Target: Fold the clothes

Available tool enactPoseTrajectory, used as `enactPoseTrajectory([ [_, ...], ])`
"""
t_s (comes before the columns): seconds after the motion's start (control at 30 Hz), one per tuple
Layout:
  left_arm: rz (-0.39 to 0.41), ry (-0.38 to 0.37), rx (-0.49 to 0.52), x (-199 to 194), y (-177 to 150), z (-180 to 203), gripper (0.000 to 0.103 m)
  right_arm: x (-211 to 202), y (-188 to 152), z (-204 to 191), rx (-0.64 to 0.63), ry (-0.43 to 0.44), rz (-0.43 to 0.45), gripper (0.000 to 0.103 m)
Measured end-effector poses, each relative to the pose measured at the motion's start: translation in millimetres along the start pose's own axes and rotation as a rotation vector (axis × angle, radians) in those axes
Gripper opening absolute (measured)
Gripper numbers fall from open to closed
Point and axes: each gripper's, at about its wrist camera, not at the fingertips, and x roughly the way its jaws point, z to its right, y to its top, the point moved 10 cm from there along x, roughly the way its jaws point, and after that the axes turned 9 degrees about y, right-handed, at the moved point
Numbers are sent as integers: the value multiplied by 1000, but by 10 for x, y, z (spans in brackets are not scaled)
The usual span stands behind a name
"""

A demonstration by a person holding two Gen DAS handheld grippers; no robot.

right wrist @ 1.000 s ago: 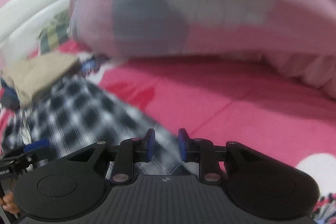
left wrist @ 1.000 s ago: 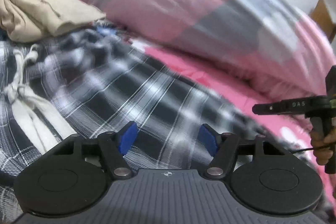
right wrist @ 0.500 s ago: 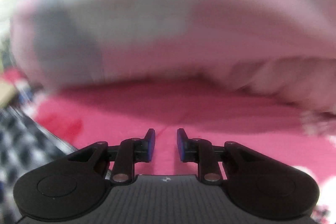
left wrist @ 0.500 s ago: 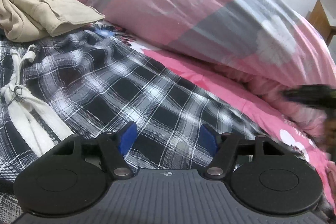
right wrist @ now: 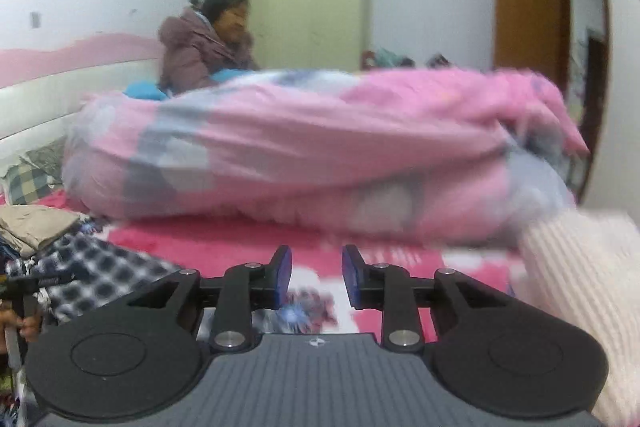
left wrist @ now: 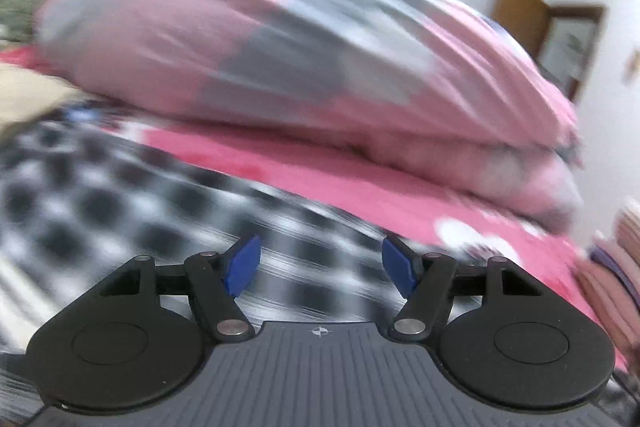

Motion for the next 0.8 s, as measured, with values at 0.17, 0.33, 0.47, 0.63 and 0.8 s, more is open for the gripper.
enactPoseTrajectory([
  [0.17, -97, -47, 80, 430, -221, 325, 68, 82, -999, 513, 236, -70, -159, 48],
  [0.33, -159, -53, 20, 642, -397, 136, 67, 130, -1701, 1016, 546, -149, -240, 48],
  [0.47, -156, -79, -18, 608, -402, 94, 67, 170, -1972, 1271, 770, -163, -261, 48],
  [0.63, -152, -85, -26, 572, -401, 101, 67, -23, -1913, 1136, 749, -159, -188, 50],
  [0.8, -152, -90, -28, 555, -395, 89, 67, 38, -1808, 644, 382, -159, -205, 63],
])
